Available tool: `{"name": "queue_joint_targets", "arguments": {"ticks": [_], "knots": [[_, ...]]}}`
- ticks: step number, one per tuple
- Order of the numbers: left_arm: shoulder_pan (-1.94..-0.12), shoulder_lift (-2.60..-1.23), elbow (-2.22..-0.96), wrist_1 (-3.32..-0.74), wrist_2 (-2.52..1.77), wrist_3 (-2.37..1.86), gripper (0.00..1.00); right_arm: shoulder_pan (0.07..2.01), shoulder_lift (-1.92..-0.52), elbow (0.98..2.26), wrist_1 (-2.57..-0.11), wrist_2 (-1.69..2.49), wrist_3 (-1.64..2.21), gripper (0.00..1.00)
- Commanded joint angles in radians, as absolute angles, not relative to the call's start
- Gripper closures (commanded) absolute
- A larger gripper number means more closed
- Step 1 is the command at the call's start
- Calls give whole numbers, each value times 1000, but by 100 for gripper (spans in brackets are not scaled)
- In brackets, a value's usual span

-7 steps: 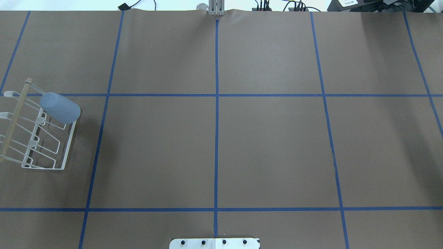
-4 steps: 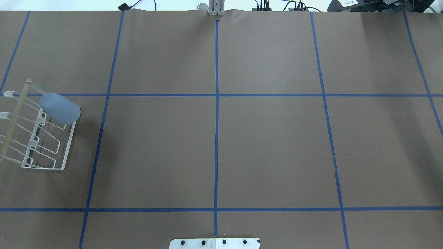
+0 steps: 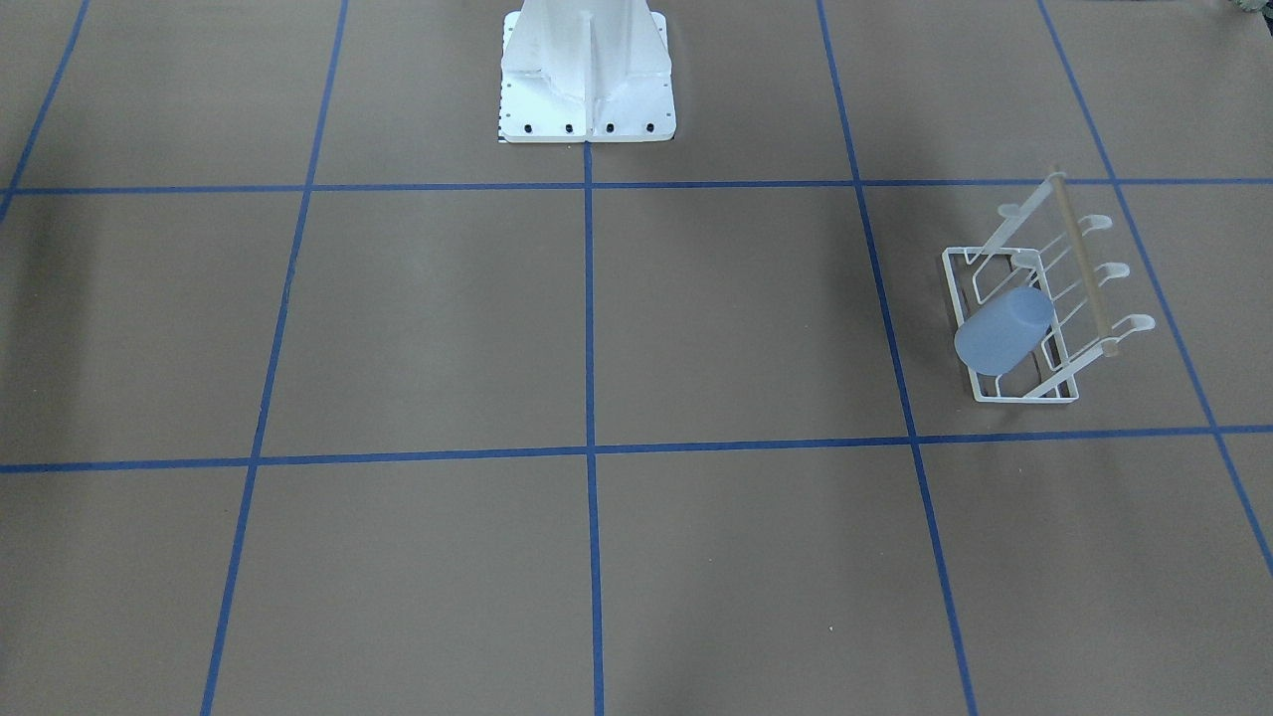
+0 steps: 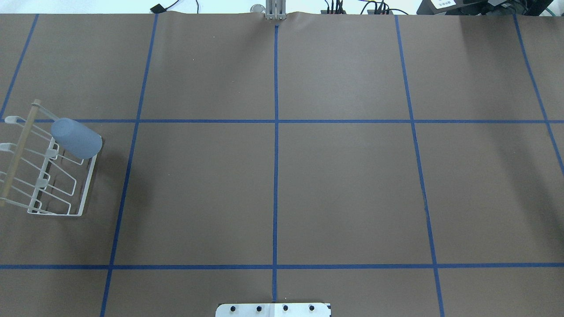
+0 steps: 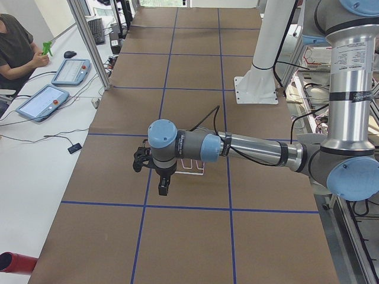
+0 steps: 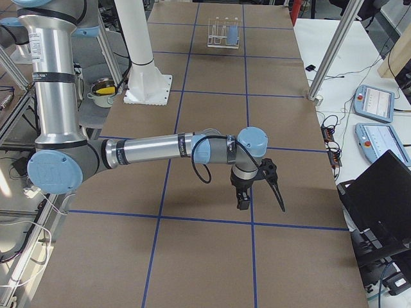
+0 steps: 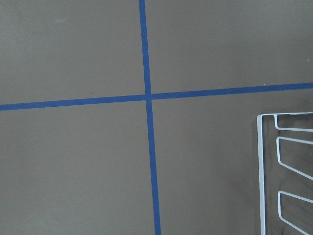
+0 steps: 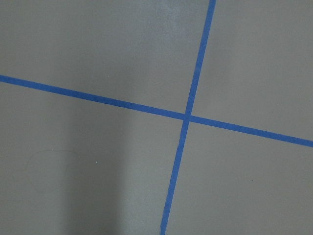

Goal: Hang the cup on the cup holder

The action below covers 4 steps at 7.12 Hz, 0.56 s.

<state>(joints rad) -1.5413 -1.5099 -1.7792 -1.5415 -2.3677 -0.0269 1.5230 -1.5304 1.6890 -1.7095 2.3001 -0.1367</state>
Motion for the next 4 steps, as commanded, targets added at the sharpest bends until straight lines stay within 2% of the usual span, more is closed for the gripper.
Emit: {"name": "queue_joint_targets", "arguments": {"ticks": [1, 4], "knots": [[-1539, -1512, -1755, -1540, -2355, -26, 2, 1523, -1534, 1683, -1710, 2304, -123, 0], [-1542, -1506, -1750, -1528, -2355, -38, 2, 1523, -1537, 1680, -1706, 2335, -80, 0]]}}
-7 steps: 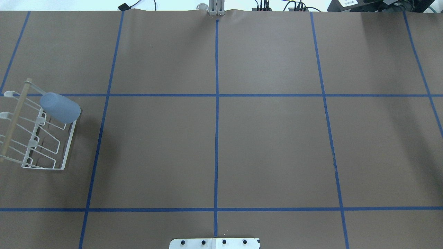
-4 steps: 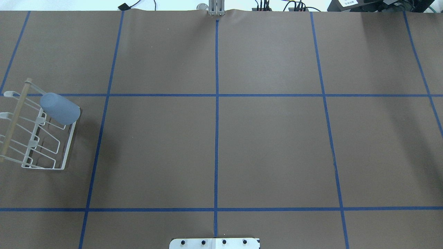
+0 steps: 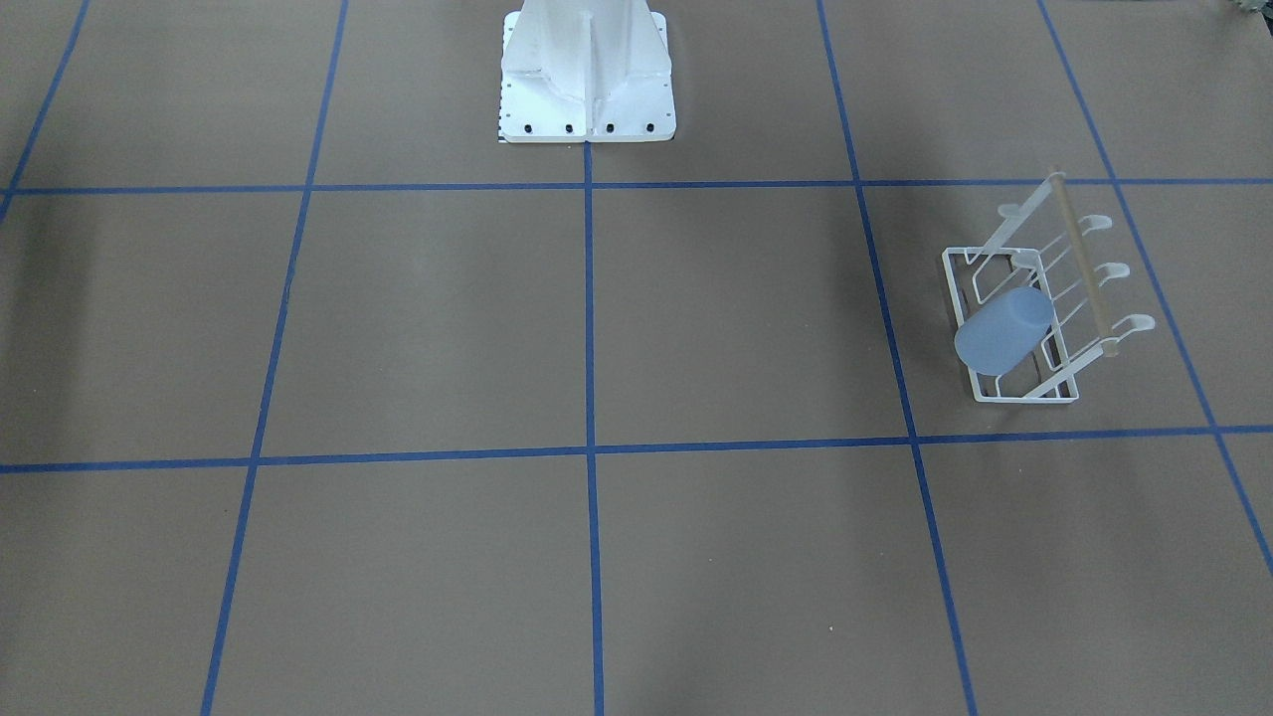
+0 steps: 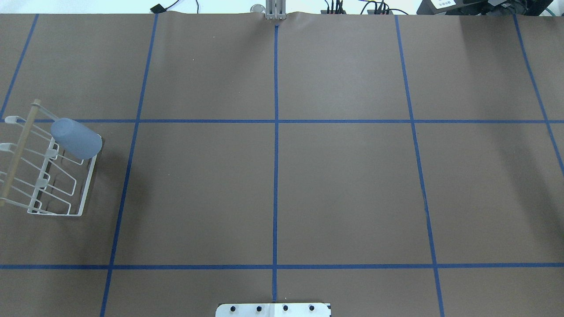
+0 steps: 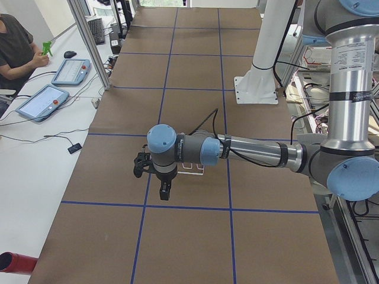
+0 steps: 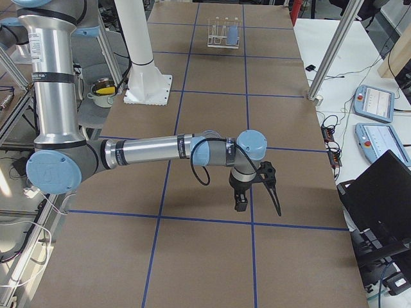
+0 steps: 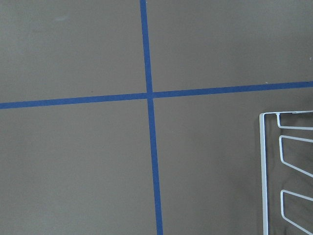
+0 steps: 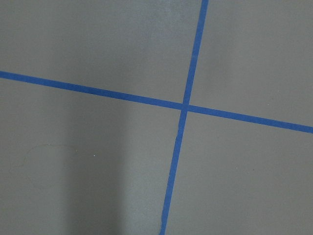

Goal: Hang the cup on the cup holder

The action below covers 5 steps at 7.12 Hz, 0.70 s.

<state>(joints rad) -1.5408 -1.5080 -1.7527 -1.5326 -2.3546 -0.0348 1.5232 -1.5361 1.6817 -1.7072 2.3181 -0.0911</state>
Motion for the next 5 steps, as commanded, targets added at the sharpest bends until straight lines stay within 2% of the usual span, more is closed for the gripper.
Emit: {"name": "queue_joint_targets", "arguments": {"ticks": [1, 5], "knots": [[-1543, -1506, -1752, -1529, -2355, -38, 2, 1523, -1537, 1678, -1706, 2354, -78, 0], [-1542, -1506, -1744, -1531, -2359, -38, 2, 1522, -1533, 1675, -1686, 2359, -11, 0]]}}
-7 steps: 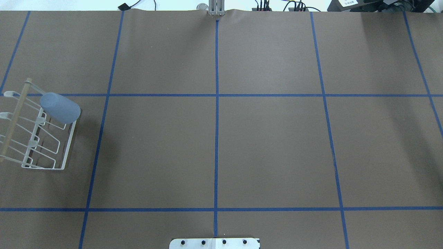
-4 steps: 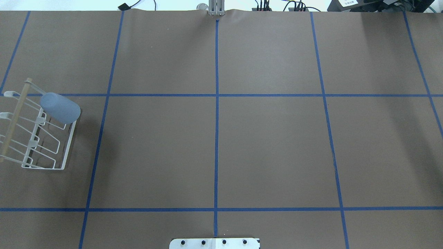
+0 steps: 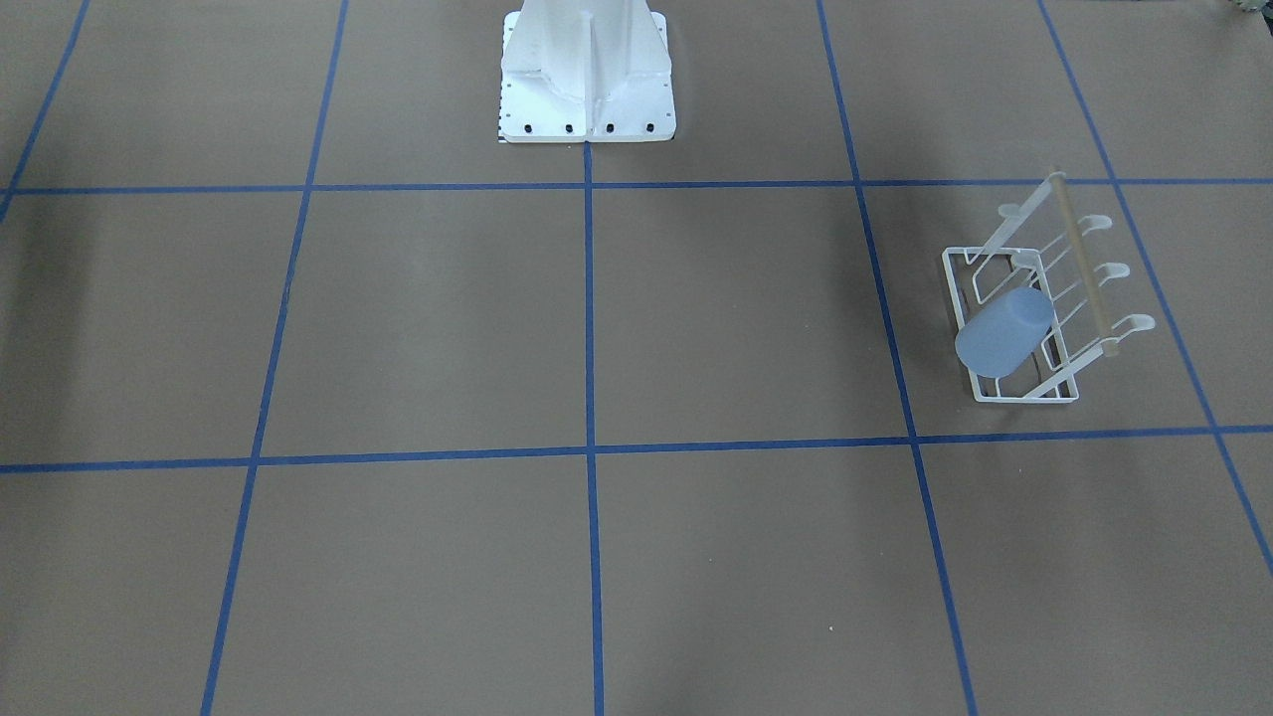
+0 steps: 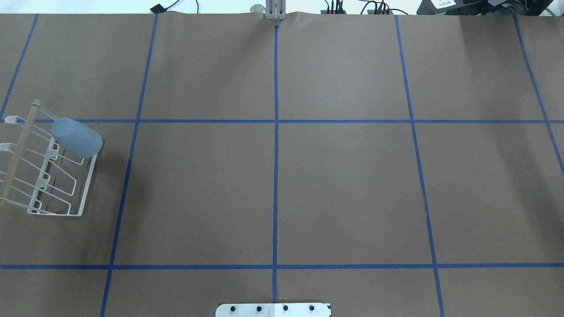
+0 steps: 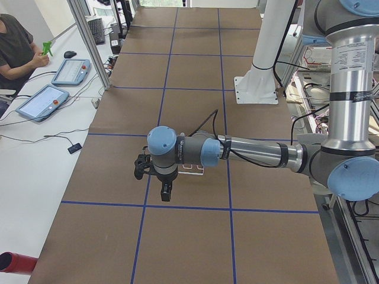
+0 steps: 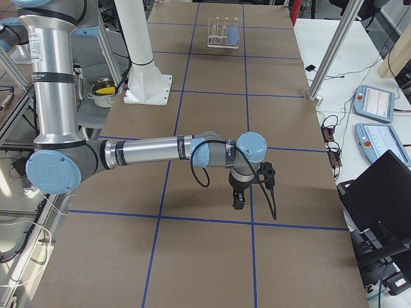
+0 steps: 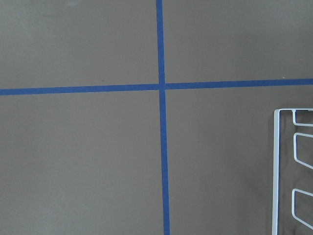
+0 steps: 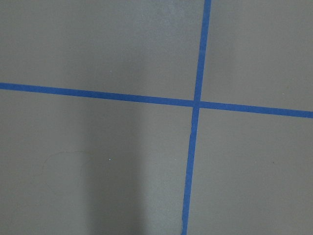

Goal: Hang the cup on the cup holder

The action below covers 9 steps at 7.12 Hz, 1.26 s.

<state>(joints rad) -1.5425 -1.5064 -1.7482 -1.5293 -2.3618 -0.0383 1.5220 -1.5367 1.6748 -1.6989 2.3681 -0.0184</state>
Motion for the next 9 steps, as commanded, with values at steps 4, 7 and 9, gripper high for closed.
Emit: {"name": "queue_joint_targets", "arguments": {"ticks": [4, 7, 9], "knots": [[-1540, -1506, -1733, -1532, -2356, -31, 2, 1514, -1551, 1671, -1646, 2355, -6, 0], [-1543, -1506, -1706, -1542, -2356, -23, 2, 1514, -1555, 1672, -1644, 2320, -6, 0], [-1546, -1509, -1703, -1540, -2355, 39, 2, 1514, -1555, 1674, -1644, 2319, -5, 0]]}}
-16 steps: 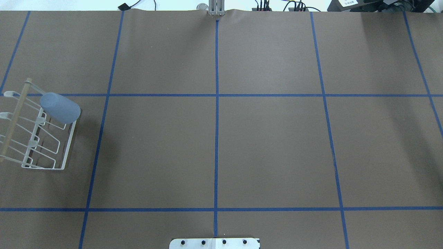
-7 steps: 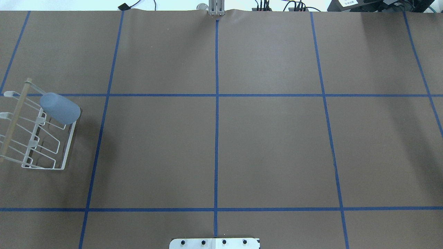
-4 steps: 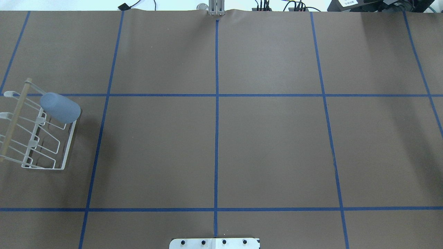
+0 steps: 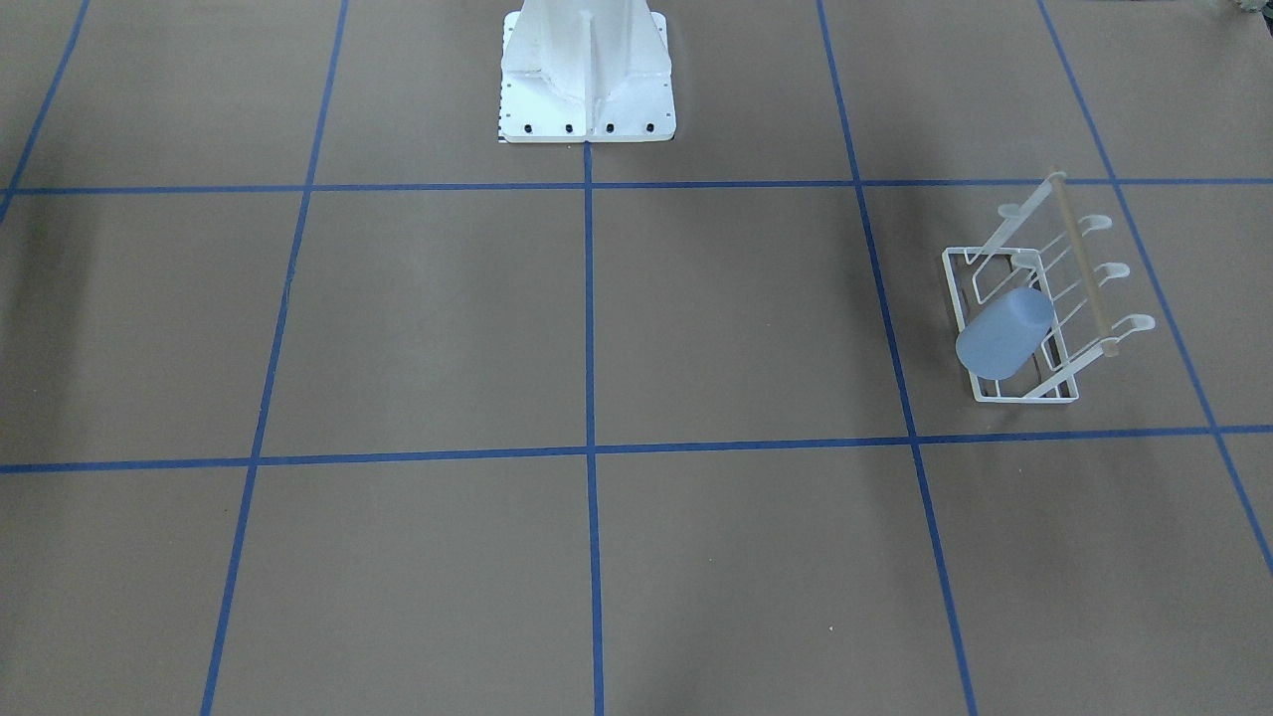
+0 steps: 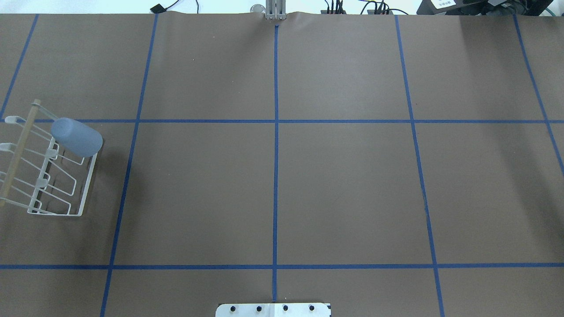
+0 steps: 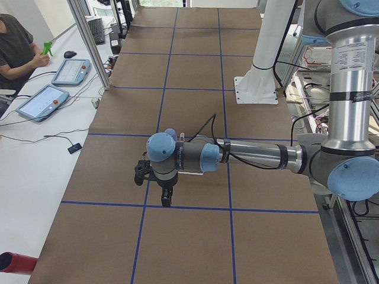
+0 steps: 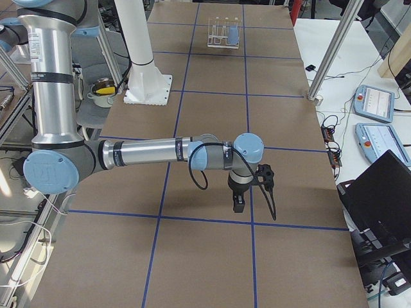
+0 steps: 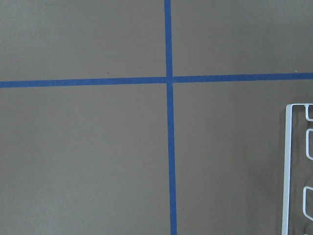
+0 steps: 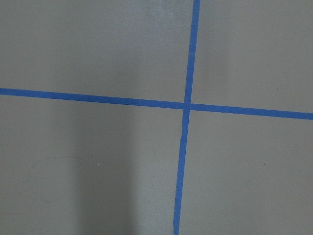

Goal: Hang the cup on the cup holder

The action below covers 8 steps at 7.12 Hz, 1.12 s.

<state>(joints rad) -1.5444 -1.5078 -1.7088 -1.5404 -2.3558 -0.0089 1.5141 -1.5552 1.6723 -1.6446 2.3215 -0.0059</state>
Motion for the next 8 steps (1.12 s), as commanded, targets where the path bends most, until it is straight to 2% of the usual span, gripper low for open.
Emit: {"name": "queue_joint_targets", "arguments": {"ticks": [1, 8], "knots": [[-1563, -1508, -1707, -1534, -2355, 61, 2, 1514, -1555, 1674, -1644, 2319, -3, 0], [-1575, -1468, -1733, -1532, -2355, 20, 2, 1513, -1554, 1677, -1646, 2326, 0, 0]]}}
